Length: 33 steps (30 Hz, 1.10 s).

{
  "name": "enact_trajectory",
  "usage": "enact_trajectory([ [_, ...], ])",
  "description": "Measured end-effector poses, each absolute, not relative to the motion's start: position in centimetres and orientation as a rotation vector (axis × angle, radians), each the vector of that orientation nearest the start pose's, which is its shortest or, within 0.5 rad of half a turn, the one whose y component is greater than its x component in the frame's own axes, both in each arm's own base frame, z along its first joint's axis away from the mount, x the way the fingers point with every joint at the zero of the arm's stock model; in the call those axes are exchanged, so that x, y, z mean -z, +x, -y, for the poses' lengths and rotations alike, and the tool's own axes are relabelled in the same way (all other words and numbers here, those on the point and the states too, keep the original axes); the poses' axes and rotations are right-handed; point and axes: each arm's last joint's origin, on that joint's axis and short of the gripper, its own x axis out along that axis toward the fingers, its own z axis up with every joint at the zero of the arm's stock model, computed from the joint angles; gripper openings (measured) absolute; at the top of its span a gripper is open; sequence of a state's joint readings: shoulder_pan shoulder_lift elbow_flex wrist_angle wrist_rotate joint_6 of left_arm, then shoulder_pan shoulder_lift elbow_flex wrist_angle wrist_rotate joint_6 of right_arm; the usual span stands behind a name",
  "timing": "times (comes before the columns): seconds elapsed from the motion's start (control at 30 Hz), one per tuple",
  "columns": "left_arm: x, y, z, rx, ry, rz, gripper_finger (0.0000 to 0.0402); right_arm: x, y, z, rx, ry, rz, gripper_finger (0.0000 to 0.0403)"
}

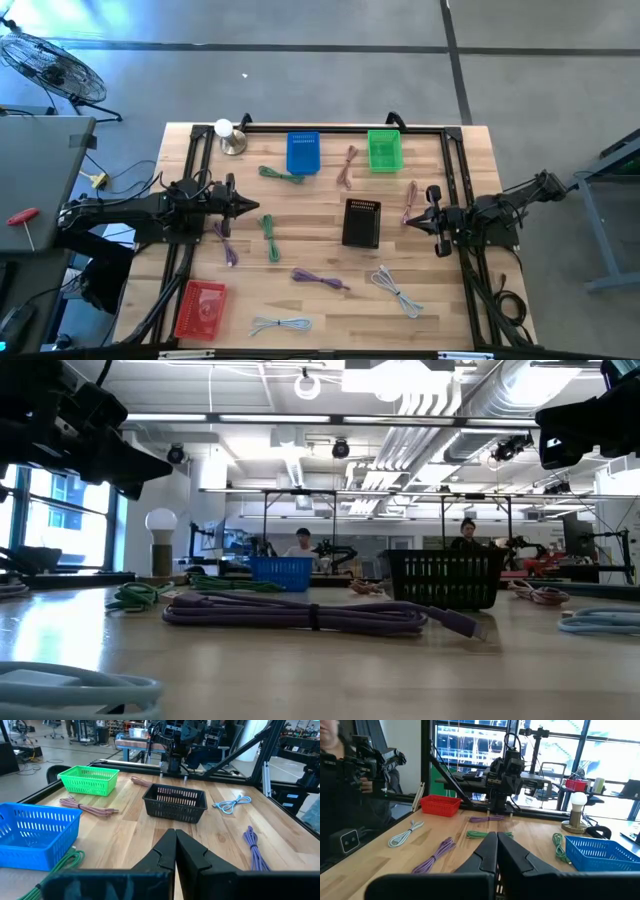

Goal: Pick & Place USB Port

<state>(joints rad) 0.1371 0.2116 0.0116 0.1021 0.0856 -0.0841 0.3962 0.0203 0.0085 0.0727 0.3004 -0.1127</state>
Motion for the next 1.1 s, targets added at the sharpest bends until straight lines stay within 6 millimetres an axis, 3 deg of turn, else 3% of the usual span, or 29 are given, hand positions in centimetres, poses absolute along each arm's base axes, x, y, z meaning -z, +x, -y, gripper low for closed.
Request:
enact_trajectory([
  [0.7,-15.97,10.94,-1.26,-0.056,-0.095,-0.095,0.0,-17.18,9.28,-2.95,-0.092,-0.092,0.063,0.0],
  [0.9,-15.99,10.94,-1.26,-0.055,-0.095,-0.092,0.0,-17.22,9.27,-2.95,-0.089,-0.192,0.071,0.0],
  [1.1,-16.0,10.94,-1.21,-0.037,-0.096,-0.092,0.0,-17.48,9.25,-2.94,-0.088,-0.135,0.095,0.0],
])
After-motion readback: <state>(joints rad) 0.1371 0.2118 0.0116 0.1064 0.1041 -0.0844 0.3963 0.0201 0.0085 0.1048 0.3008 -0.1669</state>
